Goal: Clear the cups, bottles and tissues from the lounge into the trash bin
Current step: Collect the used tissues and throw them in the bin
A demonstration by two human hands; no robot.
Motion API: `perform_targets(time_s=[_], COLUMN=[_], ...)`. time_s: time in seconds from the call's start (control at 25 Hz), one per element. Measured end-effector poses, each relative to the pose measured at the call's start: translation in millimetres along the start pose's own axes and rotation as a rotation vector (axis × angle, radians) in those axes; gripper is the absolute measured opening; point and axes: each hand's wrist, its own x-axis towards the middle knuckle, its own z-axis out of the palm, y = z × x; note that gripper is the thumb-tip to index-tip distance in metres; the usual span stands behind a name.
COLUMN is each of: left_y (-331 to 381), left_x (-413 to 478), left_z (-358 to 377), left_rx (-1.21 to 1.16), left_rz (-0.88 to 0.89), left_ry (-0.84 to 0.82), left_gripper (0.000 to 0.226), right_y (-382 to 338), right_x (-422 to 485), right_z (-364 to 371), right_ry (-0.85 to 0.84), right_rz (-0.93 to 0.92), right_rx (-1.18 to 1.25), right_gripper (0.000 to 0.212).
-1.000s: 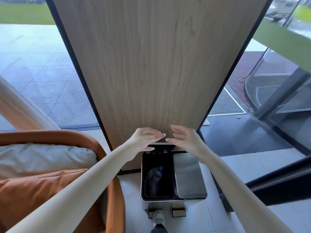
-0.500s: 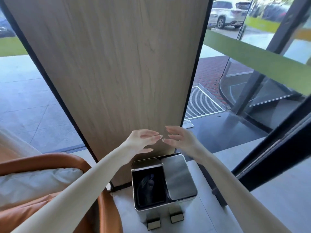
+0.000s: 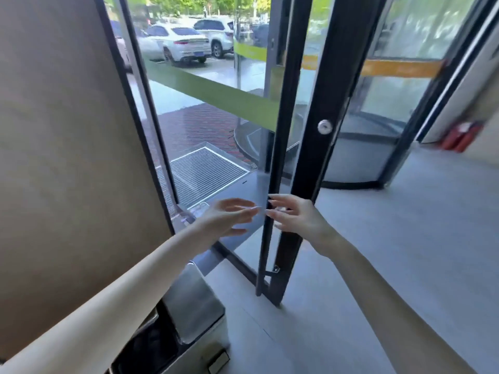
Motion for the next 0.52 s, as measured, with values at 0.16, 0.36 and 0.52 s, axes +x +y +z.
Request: perform_targets(time_s=[0.16,0.36,0.52], left_y=[21.3,34.5,40.0], left_x=[32.2,59.9,66.0], left_z=[100.3,217.3,327.8], left_rx=[0.032,0.079,0.149], left_rz=[0.051,0.036,0.017], left_ry=[-0.226,-0.474,-0.758], left_gripper=[0.035,0.038,0.035], right_y=[23.1,55.1,83.0], right_x=[-46.7,-127.9,-213.8], right_z=[-94.9,-181.1,-233.2], right_ry=[0.237,0.529,0.819], right_rz=[0.03,0.12,0.209], right_rx=[0.078,0.159,0.171], right_gripper=[0.05,0.051,0.047])
